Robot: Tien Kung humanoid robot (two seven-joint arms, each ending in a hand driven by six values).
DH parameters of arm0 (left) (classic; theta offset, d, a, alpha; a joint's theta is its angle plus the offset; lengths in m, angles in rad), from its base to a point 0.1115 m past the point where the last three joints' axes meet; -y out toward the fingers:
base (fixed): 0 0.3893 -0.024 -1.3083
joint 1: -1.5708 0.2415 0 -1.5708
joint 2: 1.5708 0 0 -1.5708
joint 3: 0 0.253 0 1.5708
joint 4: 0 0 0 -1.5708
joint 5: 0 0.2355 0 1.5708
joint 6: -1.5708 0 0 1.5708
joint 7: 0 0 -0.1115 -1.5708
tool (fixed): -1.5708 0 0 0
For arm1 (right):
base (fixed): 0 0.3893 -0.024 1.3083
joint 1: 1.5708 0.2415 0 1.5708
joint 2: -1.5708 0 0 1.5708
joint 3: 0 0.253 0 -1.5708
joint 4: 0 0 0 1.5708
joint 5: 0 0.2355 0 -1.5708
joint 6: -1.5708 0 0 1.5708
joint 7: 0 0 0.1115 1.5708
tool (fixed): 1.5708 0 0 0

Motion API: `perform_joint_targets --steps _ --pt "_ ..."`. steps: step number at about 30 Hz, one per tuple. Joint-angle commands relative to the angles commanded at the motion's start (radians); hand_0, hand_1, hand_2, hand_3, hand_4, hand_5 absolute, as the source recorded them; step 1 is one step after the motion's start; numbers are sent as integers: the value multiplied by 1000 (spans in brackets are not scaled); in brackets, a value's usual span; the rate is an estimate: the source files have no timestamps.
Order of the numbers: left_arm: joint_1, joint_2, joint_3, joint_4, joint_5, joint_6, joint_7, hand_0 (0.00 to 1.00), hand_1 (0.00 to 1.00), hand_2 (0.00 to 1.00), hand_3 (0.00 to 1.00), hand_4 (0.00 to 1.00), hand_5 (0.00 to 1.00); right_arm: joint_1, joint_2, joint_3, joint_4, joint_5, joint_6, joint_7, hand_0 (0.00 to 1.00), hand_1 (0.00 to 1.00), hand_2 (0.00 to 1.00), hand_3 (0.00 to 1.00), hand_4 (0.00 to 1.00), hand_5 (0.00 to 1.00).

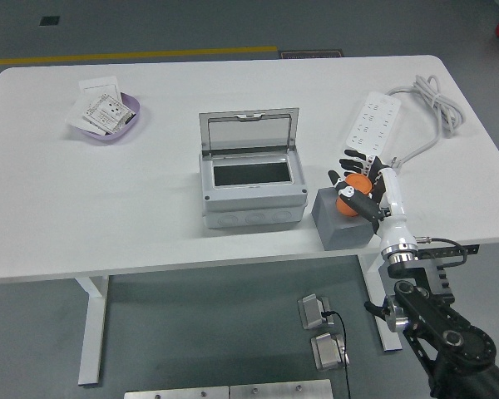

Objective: Pick up the cylinder from the cube,place it in the box,flap close box

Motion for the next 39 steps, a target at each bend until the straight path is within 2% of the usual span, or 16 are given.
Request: perform_joint_targets --steps 11,12,17,18,23,24,29,30,35,36,39 --pt "-6 0 19 0 -15 2 -12 781 778 750 587 702 79 7 0 -22 -21 11 -2 -4 648 616 513 543 786 139" --pt "-6 1 20 0 -17 3 -13 781 778 750 587 702 79 8 0 -23 -21 14 -3 -3 645 616 515 540 724 78" --pt "-8 1 27 0 -29 9 -25 781 778 750 587 702 79 10 0 -28 -23 30 -4 -2 645 616 515 540 724 78" --pt "-9 1 30 0 -32 10 -28 781 778 750 587 703 79 10 -1 -29 -23 34 -5 -2 628 614 518 545 553 12" --pt "-10 0 42 0 -52 13 -47 781 778 750 587 703 79 10 -4 -32 -21 54 -8 -4 628 614 518 545 553 12" --pt "-10 0 45 0 -56 14 -51 781 778 750 587 702 79 10 -4 -33 -21 57 -9 -5 669 602 508 542 212 2" --pt "-12 -1 56 0 -72 12 -67 781 778 750 587 702 79 9 -5 -36 -21 72 -12 -9 669 602 508 542 212 2" --pt "-12 -1 59 0 -75 12 -71 781 778 750 587 702 79 9 -4 -37 -21 74 -13 -9 583 567 481 513 2 2" --pt "-13 -2 67 0 -86 13 -82 781 778 750 587 702 79 10 -4 -41 -21 80 -18 -14 583 567 481 513 2 2" --pt "-14 -3 68 0 -88 13 -84 781 778 750 587 703 79 11 -5 -41 -21 80 -19 -15 471 470 421 450 2 2" --pt "-15 -4 72 0 -94 12 -92 781 778 750 587 703 79 15 -7 -42 -19 81 -21 -18 471 470 421 450 2 2"
